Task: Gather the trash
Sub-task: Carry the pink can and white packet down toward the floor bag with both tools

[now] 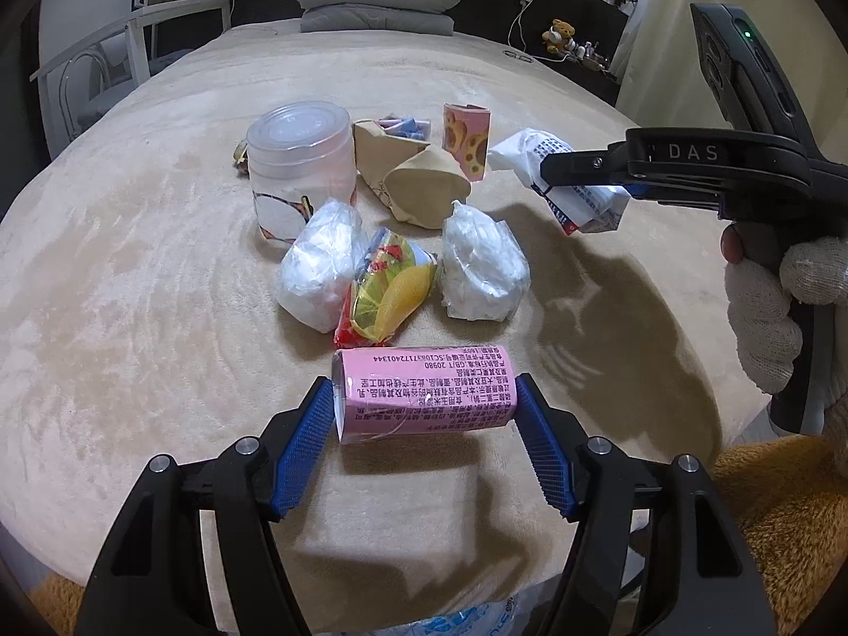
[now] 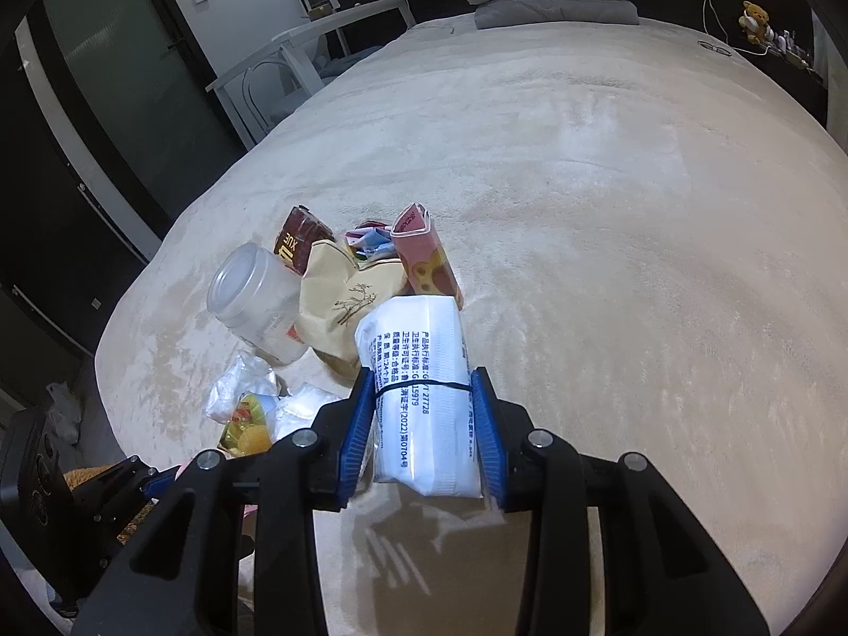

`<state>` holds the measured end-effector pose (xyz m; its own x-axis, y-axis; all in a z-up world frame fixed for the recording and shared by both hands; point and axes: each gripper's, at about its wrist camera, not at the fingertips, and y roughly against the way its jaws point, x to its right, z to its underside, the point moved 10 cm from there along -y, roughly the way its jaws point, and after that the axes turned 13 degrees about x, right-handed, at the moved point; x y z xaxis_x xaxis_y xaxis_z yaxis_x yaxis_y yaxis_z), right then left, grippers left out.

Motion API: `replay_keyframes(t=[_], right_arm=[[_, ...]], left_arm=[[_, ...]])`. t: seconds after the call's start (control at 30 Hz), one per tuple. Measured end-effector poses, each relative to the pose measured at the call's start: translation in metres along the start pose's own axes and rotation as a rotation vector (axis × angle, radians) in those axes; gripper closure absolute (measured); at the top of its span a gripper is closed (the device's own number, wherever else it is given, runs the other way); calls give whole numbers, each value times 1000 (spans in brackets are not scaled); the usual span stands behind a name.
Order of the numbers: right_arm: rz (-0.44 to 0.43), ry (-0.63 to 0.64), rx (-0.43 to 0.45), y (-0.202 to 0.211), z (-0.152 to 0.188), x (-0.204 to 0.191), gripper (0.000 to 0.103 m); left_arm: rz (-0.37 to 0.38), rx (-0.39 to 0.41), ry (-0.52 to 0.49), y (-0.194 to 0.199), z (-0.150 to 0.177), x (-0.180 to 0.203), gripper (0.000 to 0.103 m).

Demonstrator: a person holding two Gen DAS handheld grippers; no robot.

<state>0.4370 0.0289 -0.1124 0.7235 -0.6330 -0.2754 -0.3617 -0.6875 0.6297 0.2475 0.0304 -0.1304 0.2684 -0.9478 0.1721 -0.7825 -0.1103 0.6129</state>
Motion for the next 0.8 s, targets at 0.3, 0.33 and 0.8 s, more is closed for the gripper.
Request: replay_keyframes(t=[0.3,0.33,0.8], right_arm=[[11,-59,64,44,13,-9,65],[12,-70,70,49,16,-10,65],[-13,-139,135,116,76,-40,65]], left_arm=[[41,95,14,34,-9,-1,36],[47,108,15,39,-10,0,36],[135,247,4,104,-4,20,36]])
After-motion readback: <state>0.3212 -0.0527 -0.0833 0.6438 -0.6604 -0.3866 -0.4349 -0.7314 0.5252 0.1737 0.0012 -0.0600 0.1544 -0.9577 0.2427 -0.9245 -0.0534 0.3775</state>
